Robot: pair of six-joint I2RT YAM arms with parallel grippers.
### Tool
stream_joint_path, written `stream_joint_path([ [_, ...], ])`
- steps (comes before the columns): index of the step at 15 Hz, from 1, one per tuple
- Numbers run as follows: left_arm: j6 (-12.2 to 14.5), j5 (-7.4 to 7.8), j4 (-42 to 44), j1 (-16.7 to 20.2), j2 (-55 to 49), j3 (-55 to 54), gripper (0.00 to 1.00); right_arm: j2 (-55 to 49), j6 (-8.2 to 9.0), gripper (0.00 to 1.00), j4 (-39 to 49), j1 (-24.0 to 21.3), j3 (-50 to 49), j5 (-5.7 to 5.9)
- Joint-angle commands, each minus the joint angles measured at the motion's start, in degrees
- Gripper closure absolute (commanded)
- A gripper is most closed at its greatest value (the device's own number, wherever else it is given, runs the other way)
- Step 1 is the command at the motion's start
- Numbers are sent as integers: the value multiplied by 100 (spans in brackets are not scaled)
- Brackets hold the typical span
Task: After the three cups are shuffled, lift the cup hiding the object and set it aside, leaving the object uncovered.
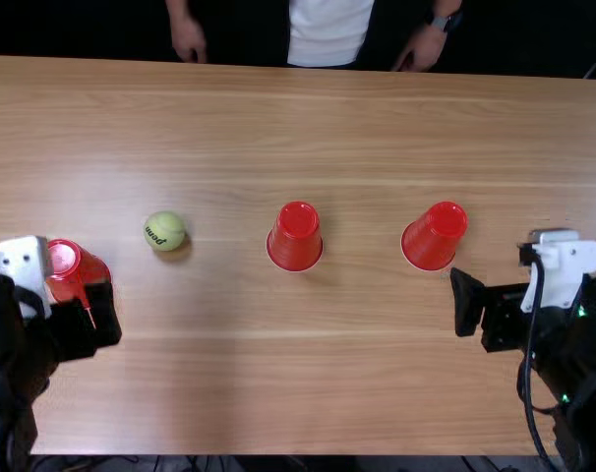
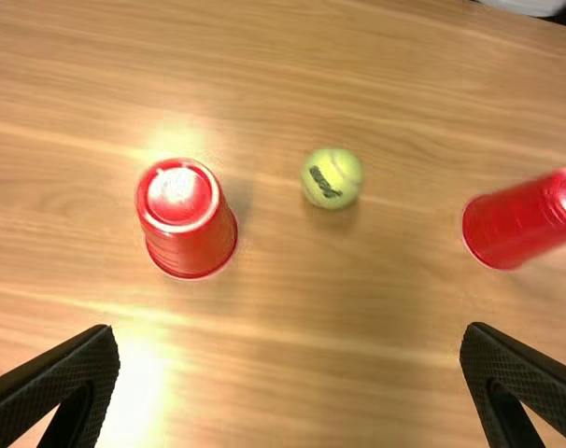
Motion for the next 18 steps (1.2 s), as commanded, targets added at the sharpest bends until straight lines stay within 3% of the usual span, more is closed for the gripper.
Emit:
stream_joint_path([
  [1,-20,72,39,-140,-451,-275,0,-246,55,0,-1,42,-201,172],
  [3,1,83,91,-263,-855,-557,0,-615,66,0,-22,16,-332,183],
  [7,-20,325,112,-457,-2077,-1365,0,-2021,45,0,72,-257,-1308,183],
  [12,-31,388,598,-633,-4037,-2736,0,-3647,66,0,210,-283,-2459,183],
  [16,-10,367,1294,-624,-5100,-3782,0,-5036,3,0,547,-644,-3444,172],
  [18,1,378,1494,-633,-5153,-4248,0,-5299,-29,0,927,-644,-4033,172],
])
